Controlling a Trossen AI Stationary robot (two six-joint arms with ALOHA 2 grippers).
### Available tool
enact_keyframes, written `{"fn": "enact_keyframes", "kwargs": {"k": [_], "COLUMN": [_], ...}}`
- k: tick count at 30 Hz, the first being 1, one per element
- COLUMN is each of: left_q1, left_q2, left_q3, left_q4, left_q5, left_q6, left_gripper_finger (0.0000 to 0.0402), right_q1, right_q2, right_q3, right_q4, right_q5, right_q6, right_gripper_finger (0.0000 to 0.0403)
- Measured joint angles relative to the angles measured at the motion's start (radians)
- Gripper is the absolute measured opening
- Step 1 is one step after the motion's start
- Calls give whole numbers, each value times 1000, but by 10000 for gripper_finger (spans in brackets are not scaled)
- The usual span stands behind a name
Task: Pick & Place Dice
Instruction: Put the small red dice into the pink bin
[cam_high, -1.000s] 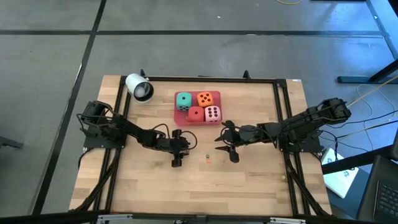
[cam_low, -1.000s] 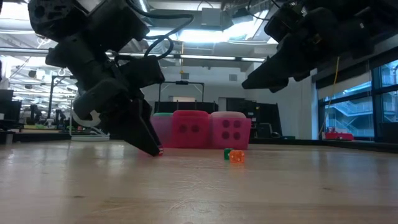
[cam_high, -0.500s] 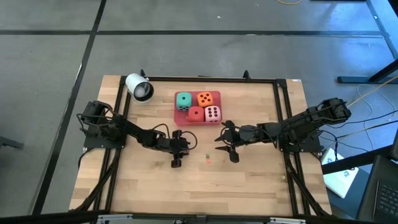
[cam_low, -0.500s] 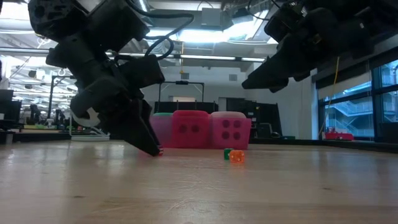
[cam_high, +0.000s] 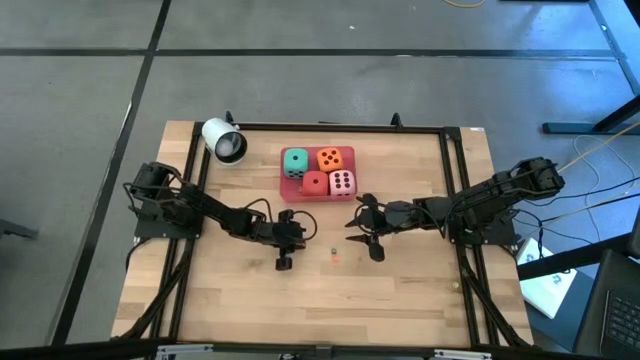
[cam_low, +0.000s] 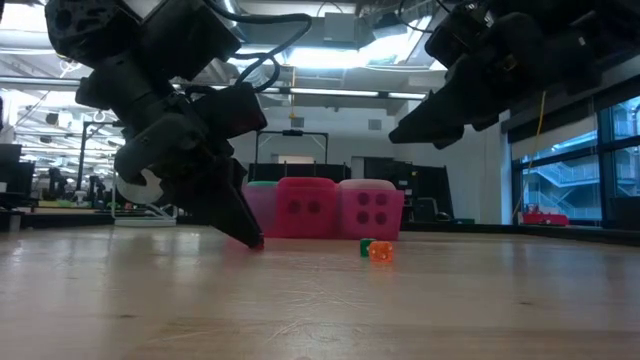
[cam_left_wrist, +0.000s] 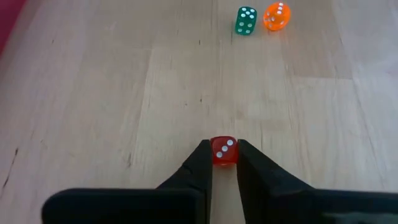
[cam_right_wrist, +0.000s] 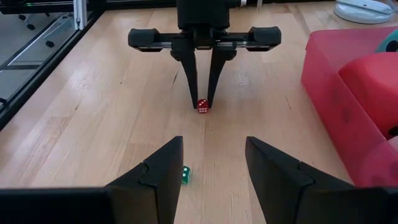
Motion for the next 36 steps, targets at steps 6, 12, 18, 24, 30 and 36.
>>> {"fn": "enact_keyframes", "kwargs": {"k": [6, 12, 18, 24, 30, 36], "left_q1": [0, 0, 0, 16, 20, 20], "left_q2": [0, 0, 0, -2, -2, -4], "left_q3": [0, 7, 66, 185, 373, 542], "left_q4": [0, 0, -3, -175, -487, -702], "left_q5": [21, 19, 19, 3, -150, -319], "left_q6": [-1, 4, 75, 165, 297, 400], "left_gripper_finger": [42, 32, 30, 29, 29, 29], "right_q1": [0, 0, 0, 0, -1, -18], "right_q2": [0, 0, 0, 0, 0, 0], "right_q3": [0, 0, 0, 0, 0, 0], "right_q4": [0, 0, 0, 3, 94, 198], "right_q5": [0, 0, 0, 0, 0, -11], "right_q6": [0, 0, 4, 50, 122, 159], "right_gripper_finger": [174, 174, 174, 174, 174, 174]}}
